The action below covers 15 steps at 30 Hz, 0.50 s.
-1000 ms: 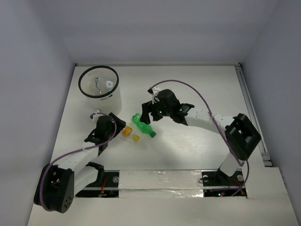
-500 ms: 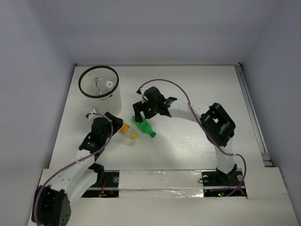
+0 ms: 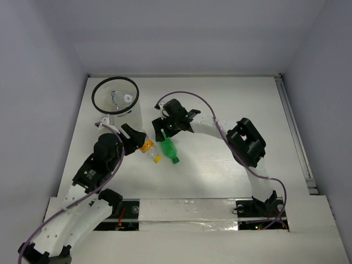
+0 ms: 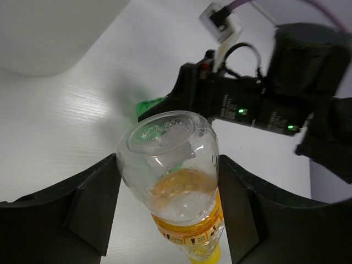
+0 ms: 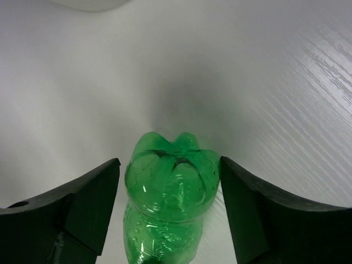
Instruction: Put the plastic bottles in the bin
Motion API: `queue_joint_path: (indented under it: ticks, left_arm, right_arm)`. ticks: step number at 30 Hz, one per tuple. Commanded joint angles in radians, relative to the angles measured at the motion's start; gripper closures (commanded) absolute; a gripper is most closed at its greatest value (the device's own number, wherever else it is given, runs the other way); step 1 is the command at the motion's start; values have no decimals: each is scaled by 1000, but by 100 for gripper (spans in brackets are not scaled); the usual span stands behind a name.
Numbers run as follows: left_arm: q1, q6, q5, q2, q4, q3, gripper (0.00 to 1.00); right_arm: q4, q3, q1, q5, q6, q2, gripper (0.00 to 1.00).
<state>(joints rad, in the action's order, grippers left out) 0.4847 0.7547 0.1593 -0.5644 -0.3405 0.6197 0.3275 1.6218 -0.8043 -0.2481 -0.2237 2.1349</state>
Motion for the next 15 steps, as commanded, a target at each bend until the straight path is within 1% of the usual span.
queue_joint_path:
  ticks: [1, 2, 3, 4, 5, 6, 8, 11, 12, 13, 15]
  left_arm:
    - [5, -75, 45, 40, -83, 185, 56]
    - [5, -87, 52, 41, -91, 219, 56]
    - [5, -109, 58, 38, -100, 292, 56]
    - [5, -121, 66, 22, -100, 332, 57]
    - [5, -135, 68, 9, -95, 369, 57]
    - [5, -162, 69, -6, -80, 443, 57]
    - [5, -190, 77, -66, -60, 517, 57]
    - [5, -239, 100, -162, -8, 675, 57]
    - [5, -256, 124, -190, 12, 717, 57]
    - [5, -285, 188, -247, 18, 800, 57]
    - [5, -319, 233, -304, 44, 880, 57]
  right_arm:
    - [19, 38, 5, -29, 9, 11, 27]
    - [15, 33, 5, -30, 7, 2, 28]
    - [2, 14, 5, -26, 6, -6, 30]
    - [-5, 1, 5, -26, 0, -21, 38]
    - [-13, -11, 5, -23, -3, -21, 41]
    - [-39, -38, 5, -20, -8, -41, 42]
    - [-74, -77, 5, -20, -29, -69, 46]
    - [-146, -154, 5, -28, -60, -142, 49]
    - [-174, -172, 5, -29, -66, -161, 49]
    - [-186, -204, 5, -31, -75, -200, 50]
    - [-223, -237, 5, -30, -83, -240, 50]
